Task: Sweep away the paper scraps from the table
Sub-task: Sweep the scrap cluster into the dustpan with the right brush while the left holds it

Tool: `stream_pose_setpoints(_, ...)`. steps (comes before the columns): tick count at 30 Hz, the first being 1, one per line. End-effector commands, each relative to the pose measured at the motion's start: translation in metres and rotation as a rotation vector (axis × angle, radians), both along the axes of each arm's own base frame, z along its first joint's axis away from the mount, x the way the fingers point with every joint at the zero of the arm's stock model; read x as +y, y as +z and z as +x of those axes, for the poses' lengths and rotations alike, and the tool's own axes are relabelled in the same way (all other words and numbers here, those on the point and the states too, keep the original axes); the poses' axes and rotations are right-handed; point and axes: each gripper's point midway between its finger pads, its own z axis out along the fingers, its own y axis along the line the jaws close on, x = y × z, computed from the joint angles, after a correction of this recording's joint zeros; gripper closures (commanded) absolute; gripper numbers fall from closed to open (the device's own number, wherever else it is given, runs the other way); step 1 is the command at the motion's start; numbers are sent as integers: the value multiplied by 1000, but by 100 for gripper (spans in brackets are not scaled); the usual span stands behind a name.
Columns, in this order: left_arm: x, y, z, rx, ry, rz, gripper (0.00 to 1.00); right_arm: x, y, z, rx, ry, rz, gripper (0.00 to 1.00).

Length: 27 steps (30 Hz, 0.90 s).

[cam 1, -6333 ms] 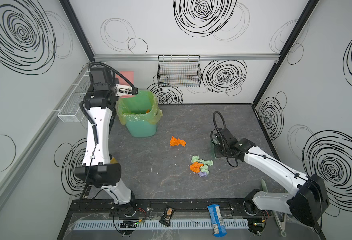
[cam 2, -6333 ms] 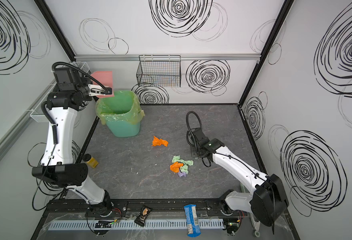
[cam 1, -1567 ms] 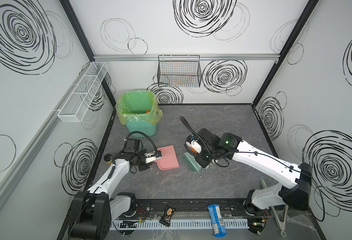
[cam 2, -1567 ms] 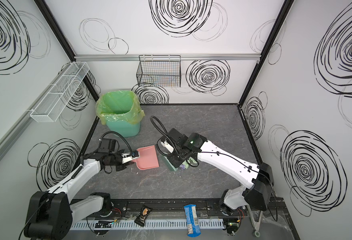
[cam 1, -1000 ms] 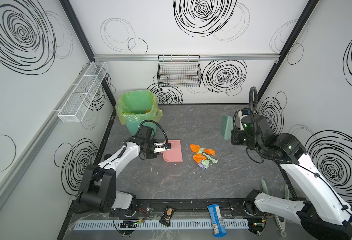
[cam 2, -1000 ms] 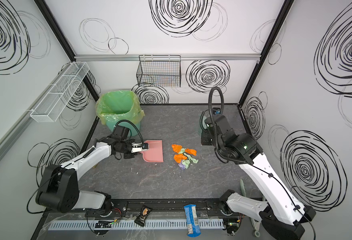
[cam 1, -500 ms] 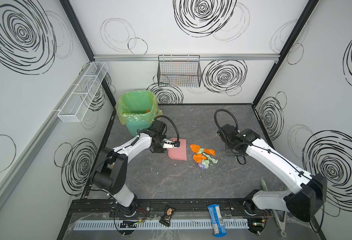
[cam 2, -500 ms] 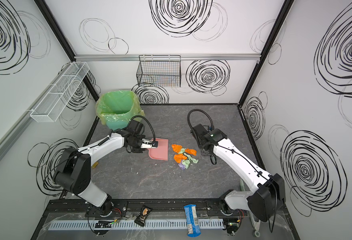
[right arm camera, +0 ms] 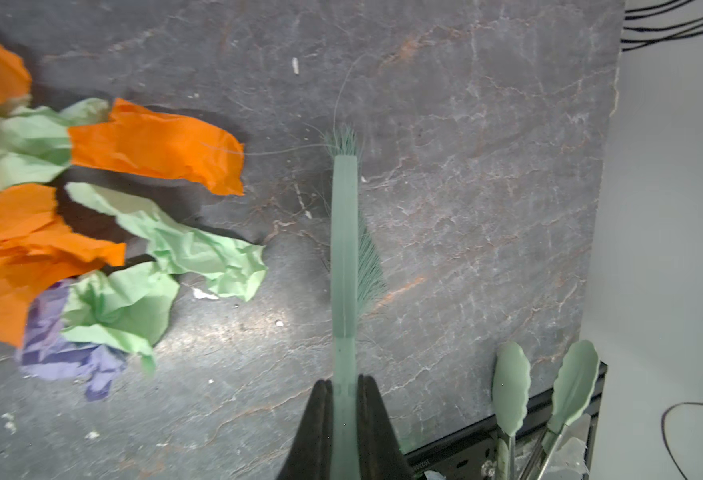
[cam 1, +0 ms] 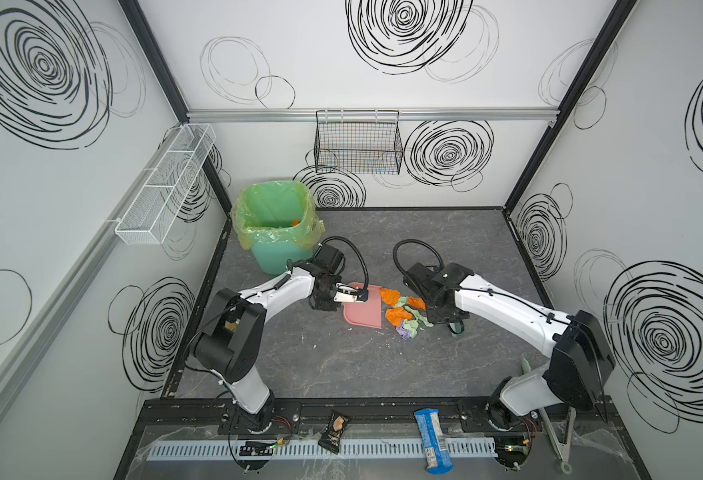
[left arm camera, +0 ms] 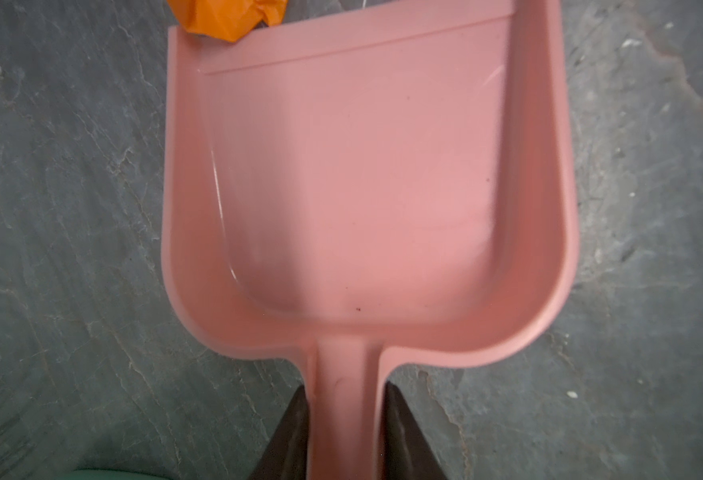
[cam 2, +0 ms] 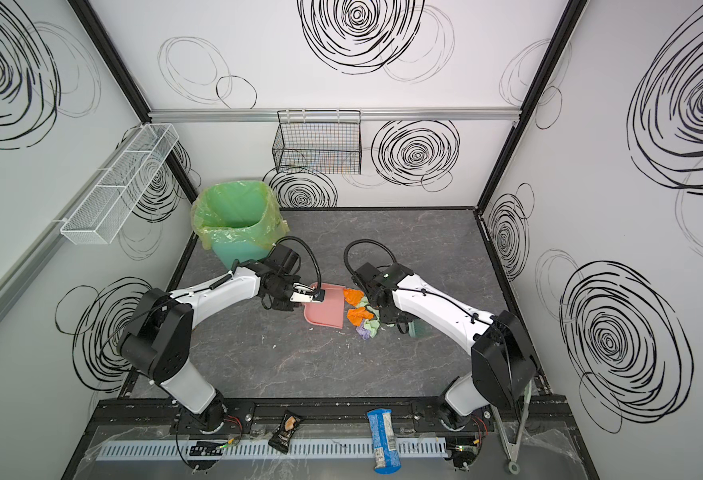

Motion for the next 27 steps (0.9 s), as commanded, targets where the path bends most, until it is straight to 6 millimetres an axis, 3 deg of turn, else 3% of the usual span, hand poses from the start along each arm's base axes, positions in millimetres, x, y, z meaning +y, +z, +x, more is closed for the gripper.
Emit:
stream_pose_setpoints(1,-2,-8,-4,21,-1,13,100,34,-5,2,-8,4,92,100)
stream_pose_setpoints(11,-11,-18,-13,50,-1,-6,100,93,-20,-2,18,97,152,100)
stream_pose_setpoints(18,-14,-22,-19,70,3,-25,100,128,-10,0,0,151,237,100)
stream_pose_setpoints(27,-19,-25,-25,95,10,-50,100,160,9,0,-28,199,364,100)
